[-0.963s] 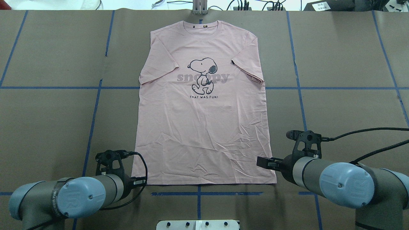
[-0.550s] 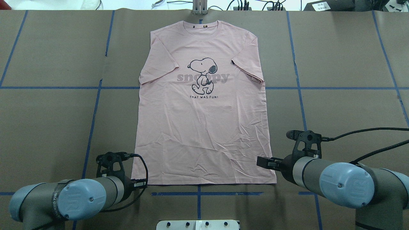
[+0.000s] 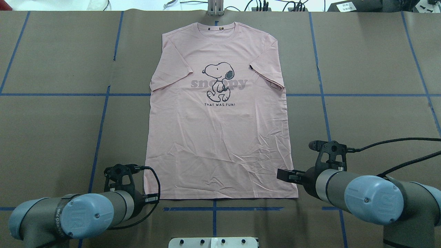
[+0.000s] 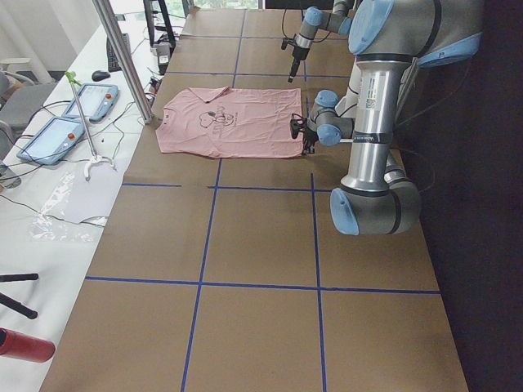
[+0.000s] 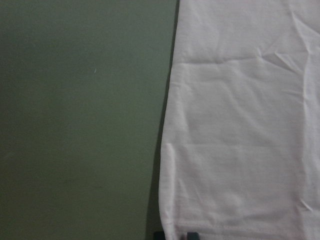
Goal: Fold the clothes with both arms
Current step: 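Lower both grippers and grasp the two hem corners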
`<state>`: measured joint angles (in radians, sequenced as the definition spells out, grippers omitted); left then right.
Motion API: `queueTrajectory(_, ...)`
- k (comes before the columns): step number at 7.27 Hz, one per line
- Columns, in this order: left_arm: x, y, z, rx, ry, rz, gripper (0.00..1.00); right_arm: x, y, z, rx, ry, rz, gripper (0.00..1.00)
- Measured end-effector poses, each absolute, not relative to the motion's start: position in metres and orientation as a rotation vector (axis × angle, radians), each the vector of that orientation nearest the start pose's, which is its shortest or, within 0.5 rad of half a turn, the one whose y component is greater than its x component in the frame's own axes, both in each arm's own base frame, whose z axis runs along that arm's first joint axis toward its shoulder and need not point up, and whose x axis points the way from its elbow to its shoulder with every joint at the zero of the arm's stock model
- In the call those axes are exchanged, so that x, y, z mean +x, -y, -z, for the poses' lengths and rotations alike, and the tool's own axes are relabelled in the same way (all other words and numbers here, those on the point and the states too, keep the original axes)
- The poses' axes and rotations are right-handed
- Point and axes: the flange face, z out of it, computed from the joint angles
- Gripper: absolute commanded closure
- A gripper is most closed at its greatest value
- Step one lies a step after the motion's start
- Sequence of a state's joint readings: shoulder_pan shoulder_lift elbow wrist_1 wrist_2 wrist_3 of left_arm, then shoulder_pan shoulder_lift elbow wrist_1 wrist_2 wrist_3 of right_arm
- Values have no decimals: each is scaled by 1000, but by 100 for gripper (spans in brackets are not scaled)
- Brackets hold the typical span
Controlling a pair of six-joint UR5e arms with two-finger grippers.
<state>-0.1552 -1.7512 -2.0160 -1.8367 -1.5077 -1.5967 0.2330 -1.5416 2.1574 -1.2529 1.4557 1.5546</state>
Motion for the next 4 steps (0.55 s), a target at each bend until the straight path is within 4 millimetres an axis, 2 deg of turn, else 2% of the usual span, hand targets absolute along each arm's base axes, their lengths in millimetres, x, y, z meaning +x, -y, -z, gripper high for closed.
queueTrajectory(1,505,221,-333,117,-893,198,100,-429,246,-342,218,894,-264,28)
queueTrajectory(4,503,219,-319,114,-921,198,100,-455,221,-361,202,816,-345,35)
